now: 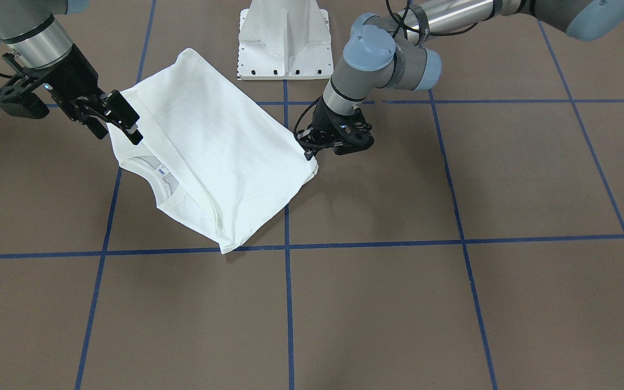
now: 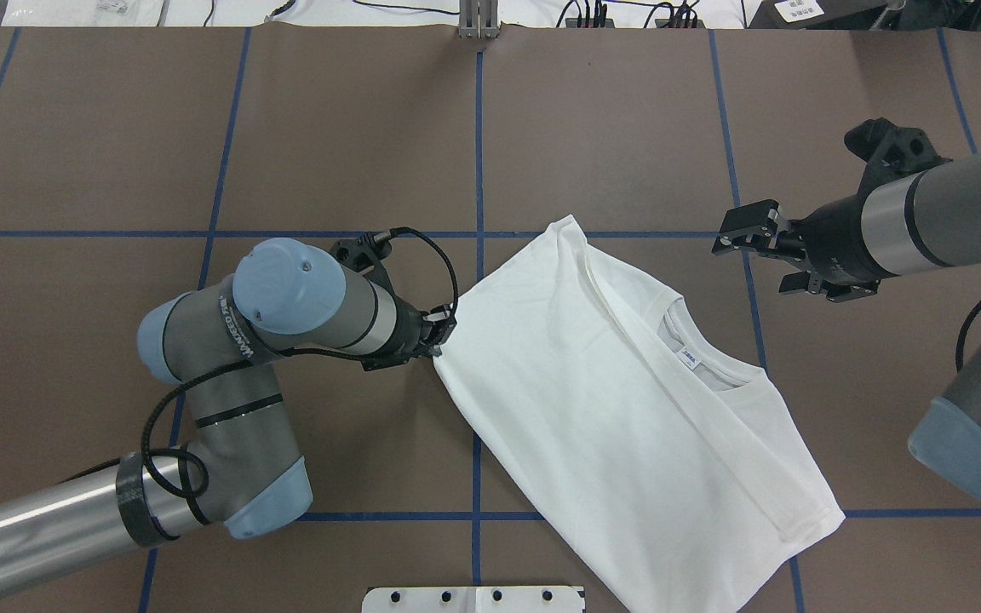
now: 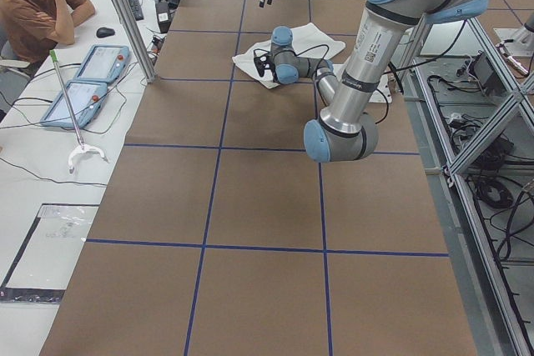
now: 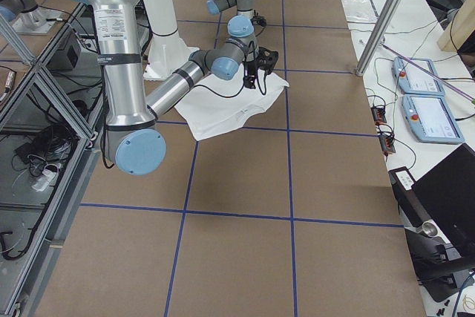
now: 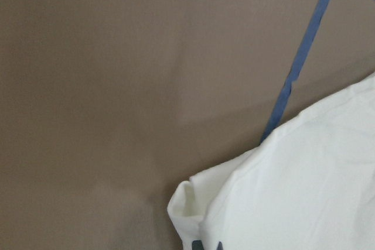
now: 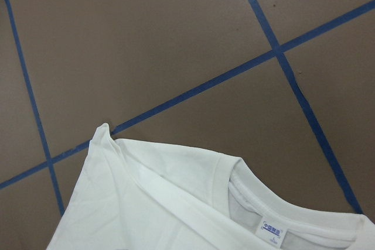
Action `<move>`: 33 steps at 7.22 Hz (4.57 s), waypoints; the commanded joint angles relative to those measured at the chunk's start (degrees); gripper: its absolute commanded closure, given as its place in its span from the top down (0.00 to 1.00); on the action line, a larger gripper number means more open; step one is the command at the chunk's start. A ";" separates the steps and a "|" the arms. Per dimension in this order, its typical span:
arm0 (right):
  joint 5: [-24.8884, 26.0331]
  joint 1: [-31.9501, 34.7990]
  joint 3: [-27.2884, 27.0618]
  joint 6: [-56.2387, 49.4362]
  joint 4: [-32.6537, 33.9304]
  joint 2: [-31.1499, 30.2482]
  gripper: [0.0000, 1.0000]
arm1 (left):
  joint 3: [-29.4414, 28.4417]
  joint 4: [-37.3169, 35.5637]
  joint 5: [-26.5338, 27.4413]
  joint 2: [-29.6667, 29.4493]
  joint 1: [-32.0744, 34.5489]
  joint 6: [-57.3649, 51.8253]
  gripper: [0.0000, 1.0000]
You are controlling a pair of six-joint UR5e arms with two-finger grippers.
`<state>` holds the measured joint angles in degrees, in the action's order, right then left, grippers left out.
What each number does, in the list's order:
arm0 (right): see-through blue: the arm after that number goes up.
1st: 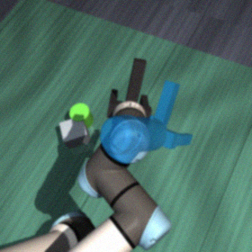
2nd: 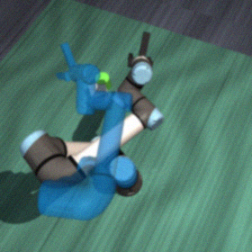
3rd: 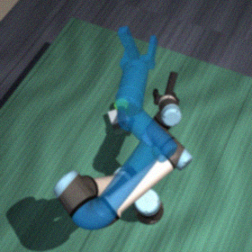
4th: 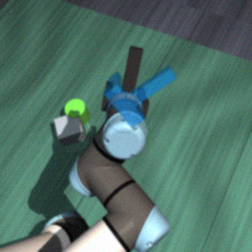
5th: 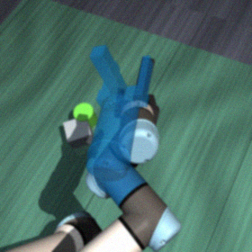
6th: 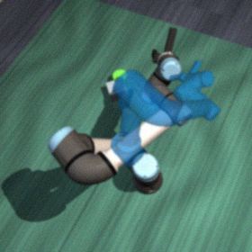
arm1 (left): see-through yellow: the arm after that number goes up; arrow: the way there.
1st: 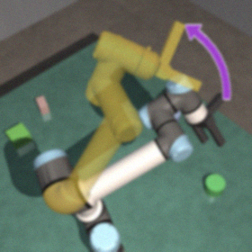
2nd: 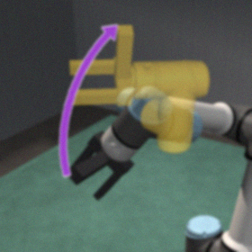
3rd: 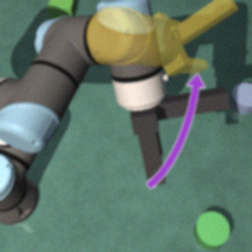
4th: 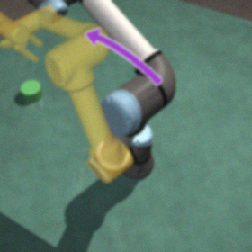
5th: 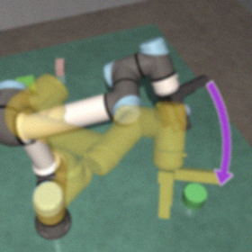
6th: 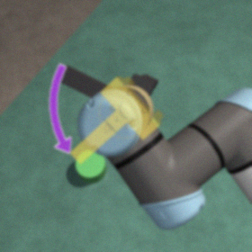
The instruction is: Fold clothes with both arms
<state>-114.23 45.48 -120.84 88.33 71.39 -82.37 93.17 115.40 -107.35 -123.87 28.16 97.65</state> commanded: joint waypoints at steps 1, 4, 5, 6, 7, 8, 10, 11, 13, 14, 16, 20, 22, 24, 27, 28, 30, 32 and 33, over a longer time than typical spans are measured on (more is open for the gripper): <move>0.50 0.05 2.26 0.00 -0.02 2.91 1.00 | -2.79 -0.35 -0.14 -0.05 5.31 -7.00 0.00; 0.41 -0.12 2.80 0.53 -0.02 4.32 1.00 | -8.86 0.44 0.13 -0.49 11.99 -14.40 0.00; 0.50 -0.30 2.89 0.53 -0.02 4.32 1.00 | -10.62 0.53 0.13 -1.45 13.23 -15.46 0.00; 0.50 -0.39 2.97 0.44 -0.02 4.32 1.00 | -13.86 0.87 0.30 -3.20 14.20 -16.34 0.00; 0.41 -0.47 3.06 0.44 -0.02 4.32 1.00 | -18.15 5.49 0.48 -5.31 15.60 -16.35 0.00; 0.50 -0.56 3.06 0.53 -0.02 4.32 1.00 | -25.24 9.54 0.83 -9.24 16.31 -16.43 0.00; 0.50 -0.74 3.06 0.53 -0.11 4.32 1.00 | -33.98 13.77 5.99 -15.50 16.67 -19.23 0.00; 0.50 -0.74 3.06 0.44 -0.02 4.32 1.00 | -38.10 16.32 6.89 -18.48 16.67 -19.77 0.00; 0.58 -0.83 3.41 0.44 -0.11 4.41 1.00 | -41.39 18.36 9.18 -19.92 16.67 -22.05 0.00; 0.59 -0.91 3.68 0.09 -0.11 4.41 1.00 | -41.48 19.50 10.92 -19.92 16.58 -22.15 0.82; 0.59 -1.18 5.86 -0.61 0.07 6.42 1.00 | -41.49 19.78 11.20 -19.74 17.28 -24.07 1.00; 0.49 -2.84 9.65 -6.15 8.43 13.69 1.00 | -31.88 19.51 3.33 -11.79 22.64 -31.81 1.00; 6.00 -5.12 12.27 -11.58 20.16 21.26 1.00 | -20.97 19.07 -3.10 -4.31 23.17 -31.82 1.00; 8.74 -5.84 22.43 -12.13 20.11 28.11 1.00 | -11.82 18.20 -8.03 2.82 23.26 -31.90 1.00; 10.59 -5.75 34.90 -17.75 19.93 35.82 1.00 | -7.39 16.08 -8.57 5.04 23.17 -31.82 1.00; 10.87 -5.84 40.88 -17.75 19.93 40.23 1.00 | -7.47 16.08 -8.92 5.13 23.17 -31.90 1.00; 10.87 -7.41 41.73 -19.24 20.02 40.80 1.00 | -7.47 16.08 -9.54 5.48 23.17 -31.82 1.00; 11.04 -8.12 44.44 -19.86 20.11 42.10 1.00 | -7.56 16.08 -9.72 5.57 23.08 -31.90 1.00; 12.52 -8.12 48.29 -20.56 19.93 44.29 1.00 | -7.56 16.08 -9.72 5.57 23.08 -31.82 1.00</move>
<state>-102.87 37.49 -76.20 68.48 91.46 -40.18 85.64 131.49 -117.02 -118.34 51.26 65.77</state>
